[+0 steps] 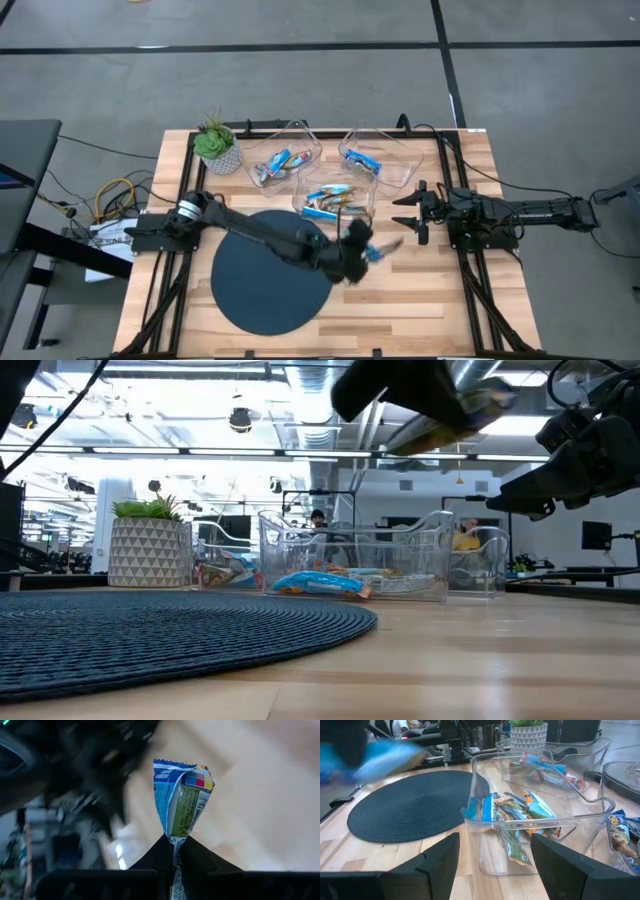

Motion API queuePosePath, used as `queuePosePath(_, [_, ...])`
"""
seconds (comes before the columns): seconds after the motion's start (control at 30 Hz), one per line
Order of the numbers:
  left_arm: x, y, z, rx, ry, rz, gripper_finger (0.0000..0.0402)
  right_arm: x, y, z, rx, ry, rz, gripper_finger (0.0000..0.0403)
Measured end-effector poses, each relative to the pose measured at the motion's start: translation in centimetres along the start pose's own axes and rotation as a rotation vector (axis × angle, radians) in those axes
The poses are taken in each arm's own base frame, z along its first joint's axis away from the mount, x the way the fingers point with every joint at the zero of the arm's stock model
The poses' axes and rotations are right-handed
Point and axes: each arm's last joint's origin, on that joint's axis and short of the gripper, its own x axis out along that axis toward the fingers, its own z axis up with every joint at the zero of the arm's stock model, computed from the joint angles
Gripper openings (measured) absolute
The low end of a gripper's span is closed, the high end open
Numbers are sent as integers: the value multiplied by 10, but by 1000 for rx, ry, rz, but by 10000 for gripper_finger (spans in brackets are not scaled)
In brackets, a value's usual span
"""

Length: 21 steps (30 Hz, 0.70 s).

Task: Pick and place Granola Bars by type
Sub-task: Put the blue granola bar into the right transparent bin

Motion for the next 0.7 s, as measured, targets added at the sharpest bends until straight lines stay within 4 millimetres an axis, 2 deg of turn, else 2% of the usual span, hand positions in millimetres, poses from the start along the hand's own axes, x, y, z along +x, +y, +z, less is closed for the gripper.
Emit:
queuePosePath(0.2, [3, 61, -45, -113, 91, 110, 16, 0, 0, 0, 0, 0, 0, 240])
queuePosePath(0.43, [13, 129, -118, -186, 185, 201, 16, 0, 0, 0, 0, 0, 0, 240])
queuePosePath(0.57, [22, 158, -161, -273, 161, 214, 16, 0, 0, 0, 0, 0, 0, 240])
queuePosePath(0.7, [27, 175, -190, -364, 62, 180, 16, 0, 0, 0, 0, 0, 0, 240])
